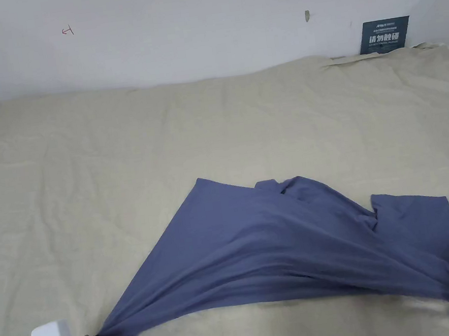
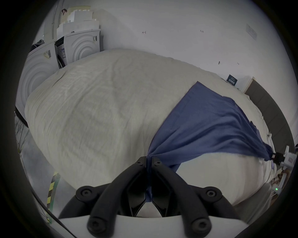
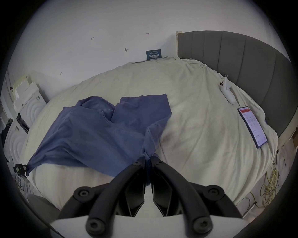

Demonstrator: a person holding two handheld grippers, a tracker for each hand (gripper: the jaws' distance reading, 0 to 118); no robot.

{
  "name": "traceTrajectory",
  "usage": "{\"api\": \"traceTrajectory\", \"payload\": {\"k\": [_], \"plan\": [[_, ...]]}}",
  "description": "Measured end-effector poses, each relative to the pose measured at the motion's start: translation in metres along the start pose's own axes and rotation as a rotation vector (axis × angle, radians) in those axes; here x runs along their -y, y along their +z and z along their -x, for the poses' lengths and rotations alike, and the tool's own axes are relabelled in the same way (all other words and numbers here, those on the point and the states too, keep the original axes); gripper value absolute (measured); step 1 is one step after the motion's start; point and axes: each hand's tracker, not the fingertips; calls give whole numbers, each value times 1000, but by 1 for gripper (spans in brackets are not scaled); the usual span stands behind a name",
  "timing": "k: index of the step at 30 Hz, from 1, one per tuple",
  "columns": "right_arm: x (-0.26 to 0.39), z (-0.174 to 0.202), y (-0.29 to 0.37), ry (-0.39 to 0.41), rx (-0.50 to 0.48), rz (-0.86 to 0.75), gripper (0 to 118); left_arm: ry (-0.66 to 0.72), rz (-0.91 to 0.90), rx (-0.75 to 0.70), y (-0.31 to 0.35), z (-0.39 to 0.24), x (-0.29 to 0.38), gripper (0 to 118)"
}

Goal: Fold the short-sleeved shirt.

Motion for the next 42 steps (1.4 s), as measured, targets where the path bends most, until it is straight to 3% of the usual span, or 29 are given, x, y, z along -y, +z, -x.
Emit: {"api": "traceTrajectory", "payload": {"k": [5, 7, 14, 15, 20, 21, 24, 25, 26, 27, 28, 29, 37, 42], "plan": [[28, 2, 30, 1, -9, -3, 4, -29, 3, -3, 26, 5, 19, 2], [41, -18, 15, 6, -6, -2, 4, -33, 7, -7, 33, 6, 22, 2], [52, -25, -5, 6, 33, 61, 4, -62, 43, -40, 24, -10, 30, 3], [50, 13, 32, 5, 41, 74, 4, -65, 52, -42, 20, -13, 30, 3], [56, 33, 31, 21, 75, 106, 6, -53, 89, -50, 4, -27, 29, 6], [57, 38, 33, 19, 76, 107, 11, -50, 93, -51, 2, -30, 29, 12], [51, 32, 39, 8, 85, 94, 63, -54, 108, -49, 3, -38, 21, 51], [49, 34, 45, 4, 83, 82, 70, -56, 107, -45, 7, -43, 18, 58], [45, 36, 51, 7, 84, 69, 70, -58, 103, -42, 10, -47, 14, 58], [38, 37, 57, 7, 83, 40, 85, -58, 90, -37, 13, -52, 10, 75], [33, 40, 65, 8, 76, -8, 93, -51, 67, -31, 16, -56, 5, 93], [28, 45, 75, 17, 67, -42, 93, -49, 40, -20, 21, -62, -1, 102], [-31, 60, 126, 58, -6, -282, 103, -124, -200, 44, 63, -111, -55, 107], [-54, 72, 156, 75, -5, -431, 102, -216, -343, 36, 85, -143, -78, 107]]}}
